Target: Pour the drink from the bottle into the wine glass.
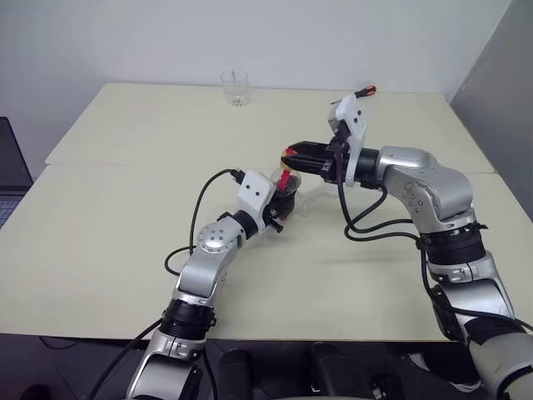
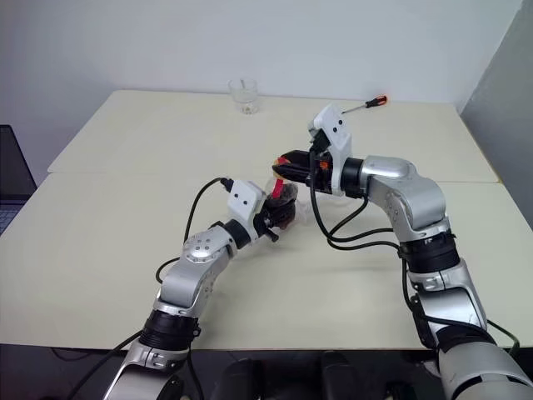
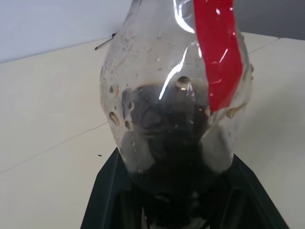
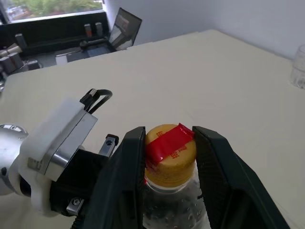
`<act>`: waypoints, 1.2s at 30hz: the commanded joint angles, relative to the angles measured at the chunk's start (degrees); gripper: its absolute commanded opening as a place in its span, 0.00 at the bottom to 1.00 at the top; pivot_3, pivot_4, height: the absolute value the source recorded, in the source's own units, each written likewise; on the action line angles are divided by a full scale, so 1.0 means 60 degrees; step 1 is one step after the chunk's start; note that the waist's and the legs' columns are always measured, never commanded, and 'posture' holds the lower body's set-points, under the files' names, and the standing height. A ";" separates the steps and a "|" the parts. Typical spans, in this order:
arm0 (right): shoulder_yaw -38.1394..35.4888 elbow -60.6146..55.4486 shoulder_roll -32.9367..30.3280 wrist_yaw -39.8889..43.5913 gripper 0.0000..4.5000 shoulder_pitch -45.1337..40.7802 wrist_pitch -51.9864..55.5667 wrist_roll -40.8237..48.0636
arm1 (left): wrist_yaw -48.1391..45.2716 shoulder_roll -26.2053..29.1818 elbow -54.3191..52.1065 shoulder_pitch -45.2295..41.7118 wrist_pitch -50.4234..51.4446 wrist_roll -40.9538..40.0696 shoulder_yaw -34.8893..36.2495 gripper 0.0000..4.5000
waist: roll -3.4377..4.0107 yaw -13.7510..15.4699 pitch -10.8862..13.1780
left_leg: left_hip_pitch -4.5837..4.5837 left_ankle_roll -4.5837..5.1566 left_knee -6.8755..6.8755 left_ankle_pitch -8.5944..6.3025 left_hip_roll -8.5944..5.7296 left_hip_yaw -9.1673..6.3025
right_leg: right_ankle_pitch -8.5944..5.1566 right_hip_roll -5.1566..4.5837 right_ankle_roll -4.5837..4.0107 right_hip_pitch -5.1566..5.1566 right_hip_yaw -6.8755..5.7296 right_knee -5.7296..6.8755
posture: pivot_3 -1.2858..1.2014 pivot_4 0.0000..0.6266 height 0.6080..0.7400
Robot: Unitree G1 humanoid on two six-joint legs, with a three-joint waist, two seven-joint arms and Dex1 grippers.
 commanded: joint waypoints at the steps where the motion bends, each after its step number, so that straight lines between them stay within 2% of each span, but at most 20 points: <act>1: 0.0217 0.1299 -0.0053 0.0862 0.27 -0.0364 -0.1127 -0.0611 | 0.0133 -0.0085 -0.0817 -0.0180 -0.0229 -0.0118 0.0214 0.26 | 0.0000 -0.0003 0.0001 | 0.0000 0.0000 0.0000 0.0000 0.0001 -0.0001 | 0.0001 0.0000 -0.0002 0.0000 -0.0001 0.0001 | 0.52 0.24 1.00; 6: 0.0100 0.2993 0.0206 0.0801 0.27 -0.1119 -0.1442 -0.1021 | 0.0227 -0.0081 -0.0882 -0.0145 -0.0165 -0.0140 0.0217 0.24 | 0.0001 -0.0030 0.0002 | -0.0001 0.0000 -0.0001 0.0000 0.0005 0.0000 | 0.0023 -0.0001 -0.0039 -0.0002 0.0002 0.0001 | 0.52 0.24 1.00; 10: -0.0033 0.2913 0.0190 0.1072 0.27 -0.1248 -0.1219 -0.0773 | 0.0276 -0.0091 -0.0861 -0.0105 -0.0078 -0.0178 0.0269 0.24 | 0.0001 -0.0011 0.0003 | -0.0003 0.0000 -0.0001 0.0000 0.0008 -0.0003 | 0.0023 -0.0004 -0.0040 -0.0001 -0.0001 0.0001 | 0.52 0.24 1.00; 19: -0.0305 0.1152 0.0033 0.1221 0.96 -0.0816 0.0148 -0.0223 | 0.0247 -0.0134 -0.0803 -0.0099 -0.0045 -0.0200 0.0276 0.23 | 0.0003 0.0050 0.0004 | -0.0010 -0.0001 0.0000 0.0000 0.0008 -0.0001 | 0.0023 -0.0031 -0.0039 -0.0002 0.0001 0.0000 | 0.52 0.24 1.00; 20: -0.0376 0.0978 0.0025 0.1209 1.00 -0.0801 0.0303 -0.0155 | 0.0240 -0.0134 -0.0791 -0.0105 -0.0049 -0.0201 0.0282 0.23 | 0.0004 0.0044 0.0004 | -0.0009 -0.0001 0.0000 0.0000 0.0008 -0.0001 | 0.0023 -0.0030 -0.0039 -0.0003 0.0001 0.0002 | 0.52 0.24 1.00; 25: -0.0997 0.0275 0.0094 0.0792 1.00 -0.0843 0.0982 0.0291 | 0.0210 -0.0141 -0.0745 -0.0127 -0.0065 -0.0189 0.0292 0.23 | 0.0004 0.0045 0.0004 | -0.0009 -0.0001 -0.0001 0.0000 0.0007 -0.0009 | 0.0023 -0.0017 -0.0040 -0.0003 -0.0009 0.0003 | 0.52 0.24 1.00; 29: -0.1566 -0.0263 0.0340 -0.0099 1.00 -0.0757 0.1562 0.0595 | 0.0227 -0.0149 -0.0754 -0.0101 -0.0082 -0.0174 0.0298 0.23 | 0.0004 0.0042 0.0004 | -0.0009 0.0000 0.0000 0.0000 0.0008 -0.0006 | 0.0023 -0.0019 -0.0040 -0.0002 -0.0004 0.0003 | 0.52 0.24 1.00; 36: -0.2224 -0.2712 0.1518 -0.3418 1.00 -0.0261 0.3618 0.0770 | 0.0310 -0.0173 -0.0827 0.0026 -0.0065 -0.0149 0.0318 0.23 | 0.0004 0.0031 0.0004 | -0.0019 -0.0001 -0.0004 0.0000 0.0018 -0.0010 | 0.0023 -0.0019 -0.0040 -0.0016 0.0015 0.0008 | 0.52 0.24 1.00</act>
